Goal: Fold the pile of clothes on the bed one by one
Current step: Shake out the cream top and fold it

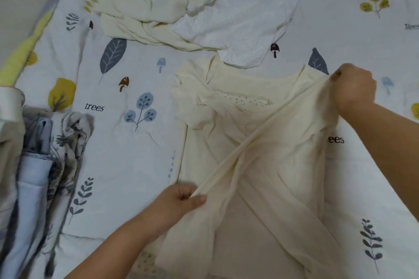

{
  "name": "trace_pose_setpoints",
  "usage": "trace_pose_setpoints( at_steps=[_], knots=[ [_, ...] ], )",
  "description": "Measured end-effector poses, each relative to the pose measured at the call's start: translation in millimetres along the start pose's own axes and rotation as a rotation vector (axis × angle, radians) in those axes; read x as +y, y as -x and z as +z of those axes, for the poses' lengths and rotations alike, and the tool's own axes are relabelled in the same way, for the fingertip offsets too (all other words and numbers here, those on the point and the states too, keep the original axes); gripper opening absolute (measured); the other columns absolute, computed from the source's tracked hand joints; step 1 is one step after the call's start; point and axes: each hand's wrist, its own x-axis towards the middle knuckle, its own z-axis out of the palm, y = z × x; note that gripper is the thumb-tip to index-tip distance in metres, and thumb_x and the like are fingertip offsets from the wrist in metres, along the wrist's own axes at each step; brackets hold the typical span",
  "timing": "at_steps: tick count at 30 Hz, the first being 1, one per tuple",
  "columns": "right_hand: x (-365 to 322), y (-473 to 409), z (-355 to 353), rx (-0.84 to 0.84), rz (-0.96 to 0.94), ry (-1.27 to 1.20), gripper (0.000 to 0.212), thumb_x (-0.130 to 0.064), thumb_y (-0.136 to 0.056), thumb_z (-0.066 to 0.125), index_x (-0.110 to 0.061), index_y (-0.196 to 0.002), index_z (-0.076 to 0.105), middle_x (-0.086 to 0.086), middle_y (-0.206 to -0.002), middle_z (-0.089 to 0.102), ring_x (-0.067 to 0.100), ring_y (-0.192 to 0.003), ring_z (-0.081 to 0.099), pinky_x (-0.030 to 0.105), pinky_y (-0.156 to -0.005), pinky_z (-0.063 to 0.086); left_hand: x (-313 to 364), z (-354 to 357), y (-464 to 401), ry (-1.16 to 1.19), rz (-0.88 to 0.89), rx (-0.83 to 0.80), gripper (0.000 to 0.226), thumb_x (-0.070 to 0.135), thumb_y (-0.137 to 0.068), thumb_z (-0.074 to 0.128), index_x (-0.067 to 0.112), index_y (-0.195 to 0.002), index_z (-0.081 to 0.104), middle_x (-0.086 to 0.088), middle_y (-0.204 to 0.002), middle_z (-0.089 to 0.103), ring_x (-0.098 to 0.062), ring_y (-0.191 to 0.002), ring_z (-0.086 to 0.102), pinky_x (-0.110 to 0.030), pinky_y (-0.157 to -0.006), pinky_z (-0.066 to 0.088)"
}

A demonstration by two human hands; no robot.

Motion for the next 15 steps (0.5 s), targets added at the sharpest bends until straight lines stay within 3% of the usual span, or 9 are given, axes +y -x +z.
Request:
trace_pose_setpoints(
  at_steps=[2,6,8,11,15],
  knots=[
    [1,-7,-1,-0.024,0.106,-0.079,0.03,-0.017,-0.094,0.046,0.0,-0.118,0.052,0.03,-0.117,0.055,0.046,-0.107,0.053,0.044,-0.089,0.042,-6,-3,-5,-0.063,0.001,0.053,0.021,0.016,-0.088,0.062,-0.004,-0.085,0.063,-0.007,-0.077,0.06,-0.014,-0.068,0.056,-0.023,-0.064,0.044],
    [-3,14,13,-0.246,0.358,-0.134,0.062,-0.04,-0.09,0.05,-0.004,-0.137,0.027,0.026,-0.135,0.036,0.046,-0.118,0.044,0.045,-0.092,0.039,-18,-3,-6,-0.318,0.047,0.225,0.018,0.013,-0.091,0.056,0.004,-0.075,0.058,0.004,-0.062,0.048,0.002,-0.048,0.041,-0.011,-0.05,0.032],
    [-2,30,24,-0.328,0.289,-0.145,0.066,-0.035,-0.087,0.056,-0.003,-0.136,0.026,0.027,-0.131,0.042,0.045,-0.115,0.047,0.041,-0.083,0.039,-22,-1,-2,-0.416,0.105,0.264,0.027,0.014,-0.091,0.056,0.014,-0.065,0.05,0.004,-0.058,0.043,0.0,-0.048,0.039,-0.012,-0.053,0.033],
    [13,40,32,-0.305,0.085,-0.179,0.056,-0.014,-0.087,0.061,-0.001,-0.133,0.031,0.026,-0.118,0.054,0.041,-0.109,0.051,0.035,-0.075,0.035,-25,-4,4,-0.555,0.146,0.294,0.039,0.018,-0.09,0.058,0.026,-0.059,0.037,0.005,-0.057,0.039,-0.002,-0.054,0.039,-0.013,-0.055,0.032],
    [27,40,26,-0.187,0.102,-0.215,0.049,-0.015,-0.089,0.058,-0.002,-0.131,0.035,0.028,-0.121,0.05,0.043,-0.111,0.048,0.042,-0.086,0.039,-19,-19,11,-0.86,0.076,0.356,0.016,0.031,-0.093,0.051,0.025,-0.078,0.053,0.007,-0.078,0.057,-0.01,-0.075,0.053,-0.021,-0.065,0.04]
  ],
)
